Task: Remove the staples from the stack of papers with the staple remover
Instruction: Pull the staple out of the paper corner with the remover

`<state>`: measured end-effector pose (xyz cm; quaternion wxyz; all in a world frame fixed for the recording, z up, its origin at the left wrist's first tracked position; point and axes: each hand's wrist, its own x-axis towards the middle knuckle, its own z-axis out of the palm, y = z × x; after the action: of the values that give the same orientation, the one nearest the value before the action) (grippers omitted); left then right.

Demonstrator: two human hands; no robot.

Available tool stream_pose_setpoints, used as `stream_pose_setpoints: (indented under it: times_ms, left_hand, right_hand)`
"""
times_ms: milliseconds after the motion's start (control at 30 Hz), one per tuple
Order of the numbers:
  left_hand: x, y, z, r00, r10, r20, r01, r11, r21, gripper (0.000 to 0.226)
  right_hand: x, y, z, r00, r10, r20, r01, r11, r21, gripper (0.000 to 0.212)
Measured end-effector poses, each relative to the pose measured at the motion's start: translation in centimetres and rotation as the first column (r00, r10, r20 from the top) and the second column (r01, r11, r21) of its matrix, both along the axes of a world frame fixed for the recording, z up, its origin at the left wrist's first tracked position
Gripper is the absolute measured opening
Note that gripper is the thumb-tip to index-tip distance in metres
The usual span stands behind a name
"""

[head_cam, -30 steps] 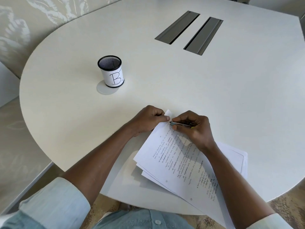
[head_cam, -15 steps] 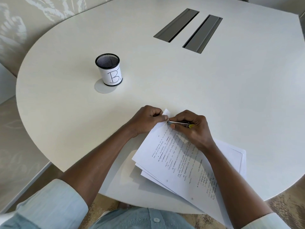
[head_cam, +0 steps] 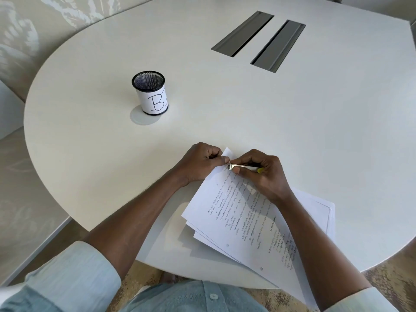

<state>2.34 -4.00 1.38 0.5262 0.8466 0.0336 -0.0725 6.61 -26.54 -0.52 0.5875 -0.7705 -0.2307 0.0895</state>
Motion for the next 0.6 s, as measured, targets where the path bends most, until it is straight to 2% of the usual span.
stream_pose_setpoints:
  times_ms: [600]
  left_hand:
    - [-0.03,-0.03,-0.17,0.999,-0.001,0.037,0.0,1.0,0.021,0.055]
  right_hand:
    - [-0.08,0.19,-0.09,1.0,-0.007,0.013,0.007,1.0,-0.029,0.012]
